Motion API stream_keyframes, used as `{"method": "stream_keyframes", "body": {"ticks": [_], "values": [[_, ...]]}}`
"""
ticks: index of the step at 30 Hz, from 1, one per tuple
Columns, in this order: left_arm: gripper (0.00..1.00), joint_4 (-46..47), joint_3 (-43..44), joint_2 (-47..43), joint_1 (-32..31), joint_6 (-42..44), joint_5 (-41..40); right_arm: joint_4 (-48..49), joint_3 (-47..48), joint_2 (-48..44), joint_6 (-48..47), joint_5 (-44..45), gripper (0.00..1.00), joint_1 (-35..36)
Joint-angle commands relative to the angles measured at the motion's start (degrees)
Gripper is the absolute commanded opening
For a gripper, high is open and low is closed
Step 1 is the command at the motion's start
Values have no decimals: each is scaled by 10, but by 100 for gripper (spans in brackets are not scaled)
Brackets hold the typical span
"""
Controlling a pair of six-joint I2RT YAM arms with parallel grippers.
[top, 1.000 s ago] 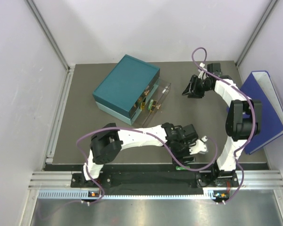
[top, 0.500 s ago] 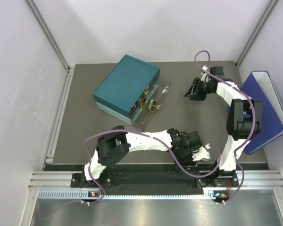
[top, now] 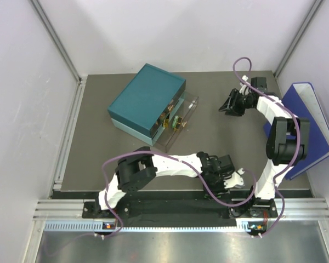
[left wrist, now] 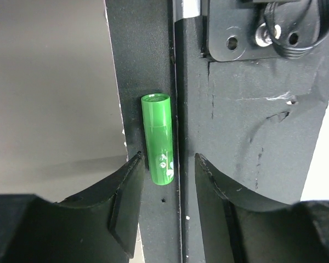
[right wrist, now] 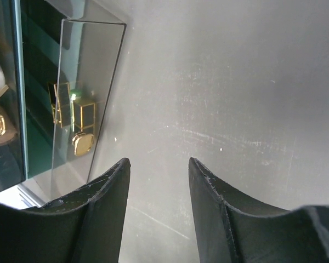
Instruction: Organize the makeup
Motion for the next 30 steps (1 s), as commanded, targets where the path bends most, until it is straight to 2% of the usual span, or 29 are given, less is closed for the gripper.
{"method": "stream_keyframes", "body": {"ticks": [1,9,13,18,25,30], "values": [[48,14,-3,7,-6,-3,12,26,-11,-36,1,-8,47,-4],[46,37,-6,24,-7,-10,-32,34,-26,-49,6,-10,47,-5],[40,15,24,62,-7,-26,-66,36,-28,-56,7,-10,48,-5],[43,20,28,80,-7,-55,-107,36,-33,-59,8,-15,48,-5],[46,12,16,77,-7,-50,-194,39,-40,-69,7,-17,48,-5],[43,5,10,82,-7,-68,-256,43,-46,-76,10,-21,49,-5]]}}
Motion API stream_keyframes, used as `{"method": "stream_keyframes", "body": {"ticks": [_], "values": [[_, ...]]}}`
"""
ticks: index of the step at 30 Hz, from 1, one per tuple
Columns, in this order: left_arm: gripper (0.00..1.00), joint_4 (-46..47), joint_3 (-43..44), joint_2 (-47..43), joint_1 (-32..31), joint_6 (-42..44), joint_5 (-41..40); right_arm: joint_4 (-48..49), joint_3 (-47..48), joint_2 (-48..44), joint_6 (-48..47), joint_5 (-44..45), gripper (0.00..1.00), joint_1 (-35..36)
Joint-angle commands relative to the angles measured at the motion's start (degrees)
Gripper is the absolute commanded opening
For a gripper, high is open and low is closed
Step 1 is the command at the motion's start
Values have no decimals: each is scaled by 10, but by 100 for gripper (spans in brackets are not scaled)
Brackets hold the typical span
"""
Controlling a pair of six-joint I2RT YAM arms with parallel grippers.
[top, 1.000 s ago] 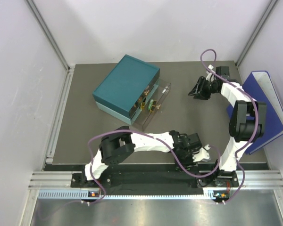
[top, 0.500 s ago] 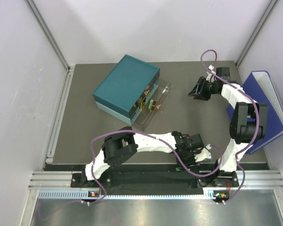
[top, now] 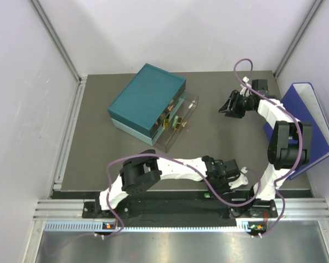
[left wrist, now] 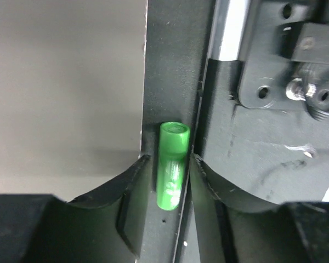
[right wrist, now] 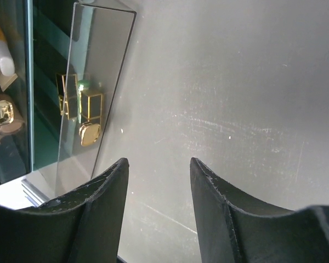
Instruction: Organize the makeup
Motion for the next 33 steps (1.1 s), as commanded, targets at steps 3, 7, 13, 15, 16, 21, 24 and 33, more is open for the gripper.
{"method": "stream_keyframes", "body": {"ticks": [3,7,13,15,16,21,24,33], "values": [[42,0,-39,48,10,1,-193,23,-6,-41,2,-14,49,-5],[41,7,-45,50,9,-1,-191,23,-10,-44,-1,-14,50,-5],[25,-9,-36,70,10,-2,-169,22,-12,-46,-5,-12,50,-5],[11,-21,-29,75,10,-3,-168,21,-9,-46,-4,-12,50,-5],[6,-23,-29,73,9,-3,-168,21,-7,-46,-5,-13,50,-6],[0,-21,-50,32,9,-7,-180,17,4,-44,-5,-13,51,-7],[0,-20,-57,-9,10,-12,-191,15,9,-43,-5,-16,51,-9],[0,-17,-69,-149,10,2,-276,20,19,-31,2,-20,51,-9]]}}
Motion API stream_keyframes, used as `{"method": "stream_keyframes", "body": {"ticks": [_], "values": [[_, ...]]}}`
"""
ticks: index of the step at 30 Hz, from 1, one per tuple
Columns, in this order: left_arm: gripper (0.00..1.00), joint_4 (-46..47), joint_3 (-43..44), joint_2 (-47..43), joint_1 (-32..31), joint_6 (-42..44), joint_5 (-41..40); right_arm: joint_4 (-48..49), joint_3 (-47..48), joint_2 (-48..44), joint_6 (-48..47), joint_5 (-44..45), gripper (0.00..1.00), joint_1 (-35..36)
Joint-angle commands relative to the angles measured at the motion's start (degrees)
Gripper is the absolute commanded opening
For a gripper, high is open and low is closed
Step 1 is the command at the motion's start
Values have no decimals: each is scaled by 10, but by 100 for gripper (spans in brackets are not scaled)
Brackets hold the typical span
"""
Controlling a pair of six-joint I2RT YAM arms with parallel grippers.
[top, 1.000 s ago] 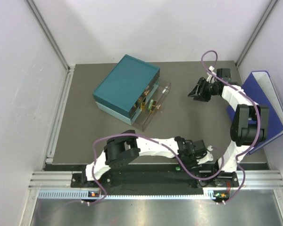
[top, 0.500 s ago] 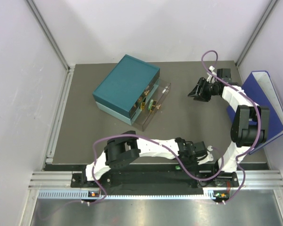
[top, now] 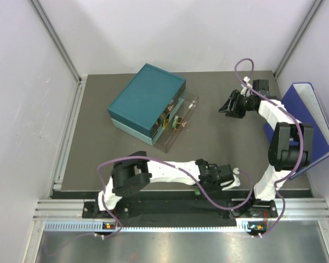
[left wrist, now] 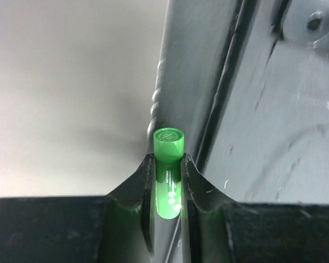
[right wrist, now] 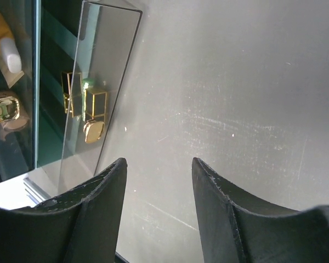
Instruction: Organize the makeup
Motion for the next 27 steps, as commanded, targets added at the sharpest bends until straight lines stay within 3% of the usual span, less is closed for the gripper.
{"method": "stream_keyframes", "body": {"ticks": [1,5,9,17,23,27], "values": [[0,8,-9,-114,30,32,-195,15,31,-16,1,-15,51,-7],[0,71,-52,-198,46,68,-291,17,37,-9,3,-17,51,-7],[0,68,-27,-228,124,57,-270,22,37,-6,2,-20,51,-7],[0,7,55,-176,270,62,-254,22,44,0,-3,-24,51,4],[0,-8,51,-137,351,38,-217,18,62,15,-7,-30,52,27],[0,-3,43,-123,358,43,-197,13,75,27,-9,-28,52,65]]}}
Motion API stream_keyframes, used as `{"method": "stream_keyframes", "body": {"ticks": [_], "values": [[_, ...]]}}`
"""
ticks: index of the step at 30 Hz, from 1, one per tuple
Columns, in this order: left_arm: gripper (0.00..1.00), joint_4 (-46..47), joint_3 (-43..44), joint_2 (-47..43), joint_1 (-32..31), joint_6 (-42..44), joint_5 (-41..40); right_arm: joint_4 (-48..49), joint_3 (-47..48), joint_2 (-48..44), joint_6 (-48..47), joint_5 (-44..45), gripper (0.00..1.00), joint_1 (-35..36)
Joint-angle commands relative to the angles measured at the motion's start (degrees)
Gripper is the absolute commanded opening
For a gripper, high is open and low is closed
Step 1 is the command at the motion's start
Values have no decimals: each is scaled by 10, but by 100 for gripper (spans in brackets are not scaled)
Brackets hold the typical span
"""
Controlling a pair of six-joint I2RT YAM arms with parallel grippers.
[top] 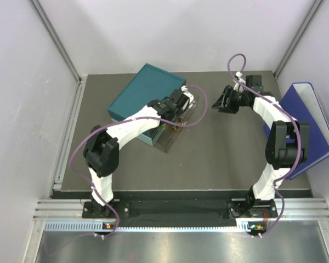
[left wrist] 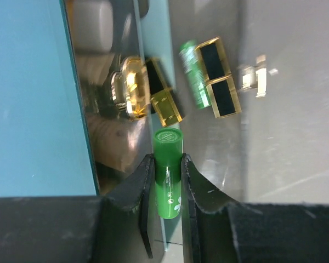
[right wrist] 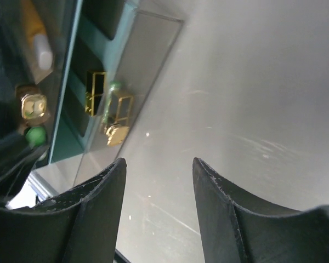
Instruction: Organize the makeup
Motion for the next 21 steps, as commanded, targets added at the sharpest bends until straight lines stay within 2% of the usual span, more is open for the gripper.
{"method": "stream_keyframes", "body": {"ticks": [1,4,5,7,8,9,10,14,21], "values": [[0,-4,-1,8,9,-11,26,9,38,15,-14,-13,52,34],[0,-2,-2,17,9,-17,31,8,44,24,-14,-12,53,45],[4,-3,-1,19,9,-19,34,8,45,26,-14,-13,53,48],[35,-4,0,26,9,-22,35,8,46,31,-13,-12,53,55],[46,-5,0,27,10,-21,33,8,46,35,-13,-12,53,61],[66,-5,0,29,10,-22,28,8,46,37,-14,-13,53,63],[70,-4,0,31,11,-21,25,9,46,40,-12,-12,53,65],[81,-1,4,35,19,-21,23,16,44,48,-7,-13,54,77],[83,22,41,3,26,-4,93,26,60,69,4,-20,54,92]]}}
